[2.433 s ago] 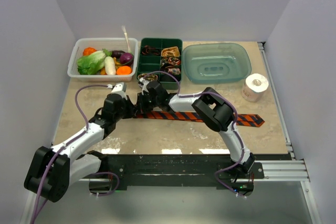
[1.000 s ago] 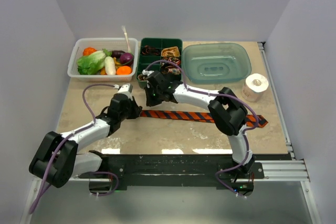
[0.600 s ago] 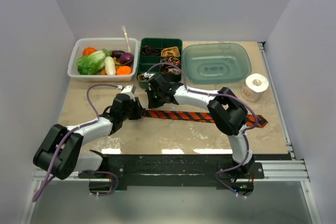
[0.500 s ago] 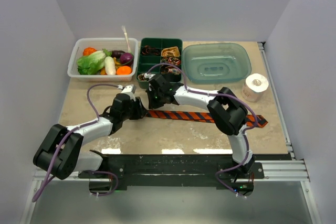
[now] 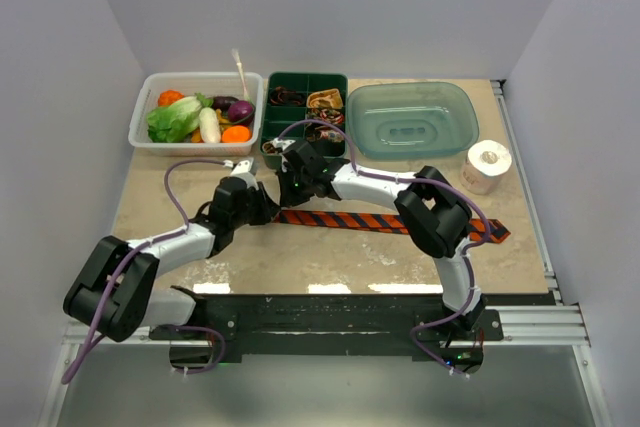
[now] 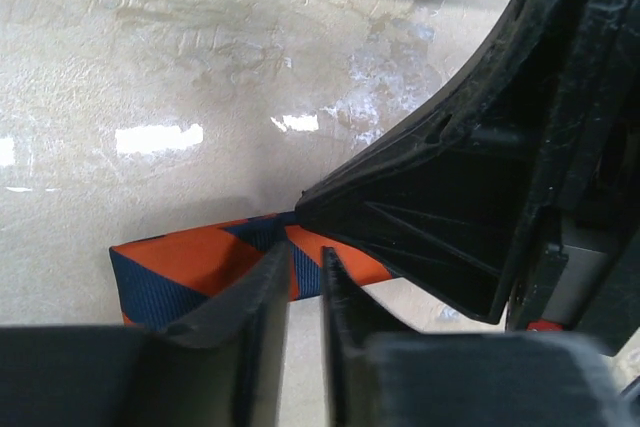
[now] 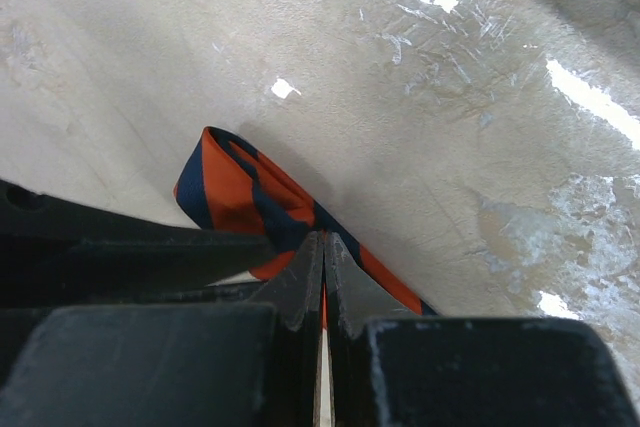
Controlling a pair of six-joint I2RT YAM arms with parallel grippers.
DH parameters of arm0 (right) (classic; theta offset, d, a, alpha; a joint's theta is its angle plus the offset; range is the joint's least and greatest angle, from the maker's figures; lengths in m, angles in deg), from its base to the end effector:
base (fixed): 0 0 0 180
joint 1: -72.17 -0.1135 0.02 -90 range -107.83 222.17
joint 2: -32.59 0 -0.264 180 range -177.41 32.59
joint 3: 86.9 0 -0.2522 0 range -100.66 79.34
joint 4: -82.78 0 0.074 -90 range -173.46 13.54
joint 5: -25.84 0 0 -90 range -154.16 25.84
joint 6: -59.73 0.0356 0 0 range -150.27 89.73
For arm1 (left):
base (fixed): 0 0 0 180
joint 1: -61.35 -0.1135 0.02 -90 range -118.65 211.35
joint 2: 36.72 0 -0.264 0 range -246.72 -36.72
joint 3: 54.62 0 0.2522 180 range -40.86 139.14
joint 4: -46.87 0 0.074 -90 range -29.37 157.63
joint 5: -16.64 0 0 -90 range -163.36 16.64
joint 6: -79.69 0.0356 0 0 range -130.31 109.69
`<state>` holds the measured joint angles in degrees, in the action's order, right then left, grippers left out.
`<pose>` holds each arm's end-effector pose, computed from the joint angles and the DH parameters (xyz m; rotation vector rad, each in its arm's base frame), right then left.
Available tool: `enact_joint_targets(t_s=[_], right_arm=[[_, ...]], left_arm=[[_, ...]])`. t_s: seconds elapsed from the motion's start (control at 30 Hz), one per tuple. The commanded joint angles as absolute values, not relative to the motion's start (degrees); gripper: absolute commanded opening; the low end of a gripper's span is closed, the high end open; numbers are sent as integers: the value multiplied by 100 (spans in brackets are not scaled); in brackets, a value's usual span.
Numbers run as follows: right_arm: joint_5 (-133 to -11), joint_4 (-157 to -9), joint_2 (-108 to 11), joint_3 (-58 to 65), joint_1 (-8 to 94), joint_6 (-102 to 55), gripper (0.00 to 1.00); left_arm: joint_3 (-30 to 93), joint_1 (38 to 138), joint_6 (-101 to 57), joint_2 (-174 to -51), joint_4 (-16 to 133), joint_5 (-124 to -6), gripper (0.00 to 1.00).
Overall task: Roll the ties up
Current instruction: Roll the tie at the center of the board.
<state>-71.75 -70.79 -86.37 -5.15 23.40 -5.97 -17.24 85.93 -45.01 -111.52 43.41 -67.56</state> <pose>0.2984 0.3476 0.1752 -0.5983 2.4496 0.7234 0.2184 -0.1039 0.1539 -0.1377 2.2419 -0.6898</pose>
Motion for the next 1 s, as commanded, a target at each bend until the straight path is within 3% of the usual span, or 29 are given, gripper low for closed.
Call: enact_joint_targets(t_s=[0.0,0.03,0.5,0.7,0.97], right_arm=[[-7356,-7326,-8404,-557,2348,-724,0],[-7365,-7335,-8422,-574,2357,-724,0],[-7523,-7406,-8536,-618,2348,-724,0],[-7436,-7379,-8405,-530,2340,-741,0],[-7532,-7502,-8298,-592,2340,-715,0]], left_arm=[[-1748,8613,-4573,-11274,4085,-6791,5],[-1730,8622,-4565,-11301,4137,-6809,0],[-1660,8613,-4538,-11951,3936,-6502,0],[-1669,8613,-4547,-11540,3936,-6501,0],[-1546,8605,-4486,-10625,4489,-6703,18]])
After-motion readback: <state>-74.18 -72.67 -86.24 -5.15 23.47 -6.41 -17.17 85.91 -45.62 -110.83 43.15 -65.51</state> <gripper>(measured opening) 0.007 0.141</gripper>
